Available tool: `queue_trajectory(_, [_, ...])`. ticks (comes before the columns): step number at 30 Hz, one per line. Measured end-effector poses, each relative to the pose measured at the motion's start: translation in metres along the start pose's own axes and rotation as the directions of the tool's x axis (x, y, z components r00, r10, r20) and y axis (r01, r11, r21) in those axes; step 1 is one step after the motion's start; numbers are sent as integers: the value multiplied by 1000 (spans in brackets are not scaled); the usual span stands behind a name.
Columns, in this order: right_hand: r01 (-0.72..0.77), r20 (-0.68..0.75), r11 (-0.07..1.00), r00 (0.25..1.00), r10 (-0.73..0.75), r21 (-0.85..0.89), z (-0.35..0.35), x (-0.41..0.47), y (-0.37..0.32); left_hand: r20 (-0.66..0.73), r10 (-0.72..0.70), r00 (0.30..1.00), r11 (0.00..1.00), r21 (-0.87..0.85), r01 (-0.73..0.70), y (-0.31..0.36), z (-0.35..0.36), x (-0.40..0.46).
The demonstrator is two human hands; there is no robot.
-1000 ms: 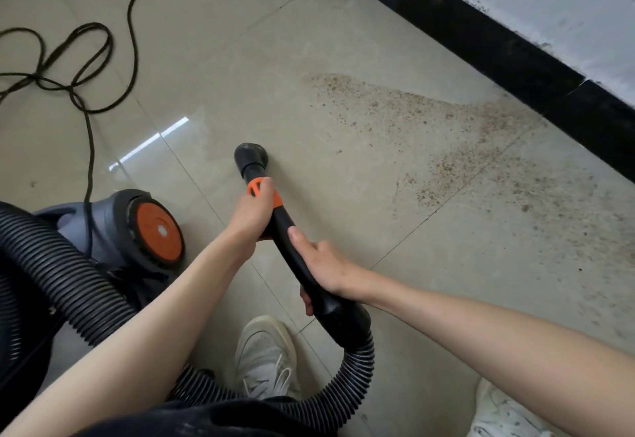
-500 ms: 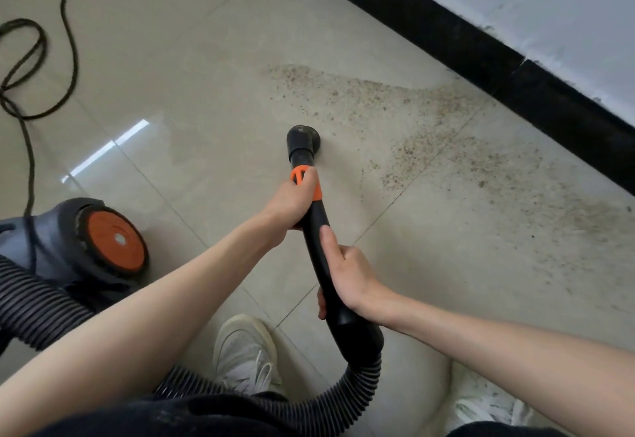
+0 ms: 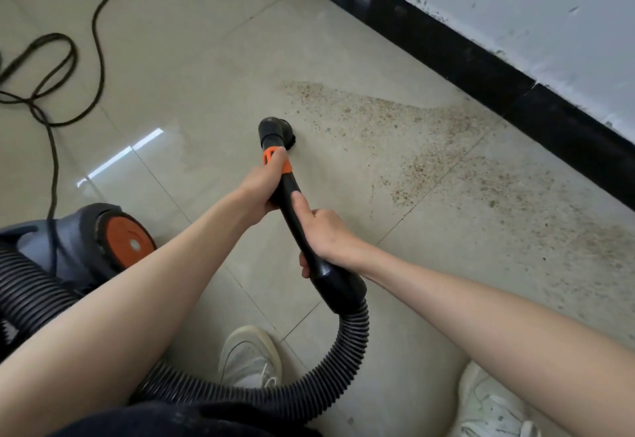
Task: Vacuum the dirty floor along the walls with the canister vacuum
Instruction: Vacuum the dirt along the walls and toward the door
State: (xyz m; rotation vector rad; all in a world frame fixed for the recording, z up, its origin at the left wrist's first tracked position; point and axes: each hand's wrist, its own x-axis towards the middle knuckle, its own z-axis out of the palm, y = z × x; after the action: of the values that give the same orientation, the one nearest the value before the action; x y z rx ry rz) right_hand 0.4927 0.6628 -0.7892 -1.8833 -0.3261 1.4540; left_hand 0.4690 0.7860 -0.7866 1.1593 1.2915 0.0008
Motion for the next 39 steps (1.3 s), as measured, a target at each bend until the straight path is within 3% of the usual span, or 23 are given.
queue_trajectory(11, [36, -94, 991, 994, -48, -133, -19, 41, -40, 67, 47, 997, 998, -53, -44, 35, 6, 38])
queue_trajectory(17, [82, 3, 997, 997, -82, 9, -30, 58, -41, 52, 79, 996, 995, -59, -75, 45, 8, 58])
queue_trajectory(21, [145, 17, 989, 989, -145, -31, -28, 65, -30, -12, 93, 996, 989, -111, -94, 45, 1, 73])
queue_trajectory(26, [175, -35, 981, 983, -179, -84, -23, 73, -32, -41, 79, 996, 989, -126, -83, 50, -7, 88])
queue_trajectory(35, [134, -199, 963, 963, -182, -232, -26, 66, -27, 30, 41, 999, 990, -134, -37, 52, 12, 94])
queue_trajectory(39, [110, -251, 965, 953, -171, -238, -29, 57, -22, 39, 34, 999, 997, -68, -32, 52, 23, 87])
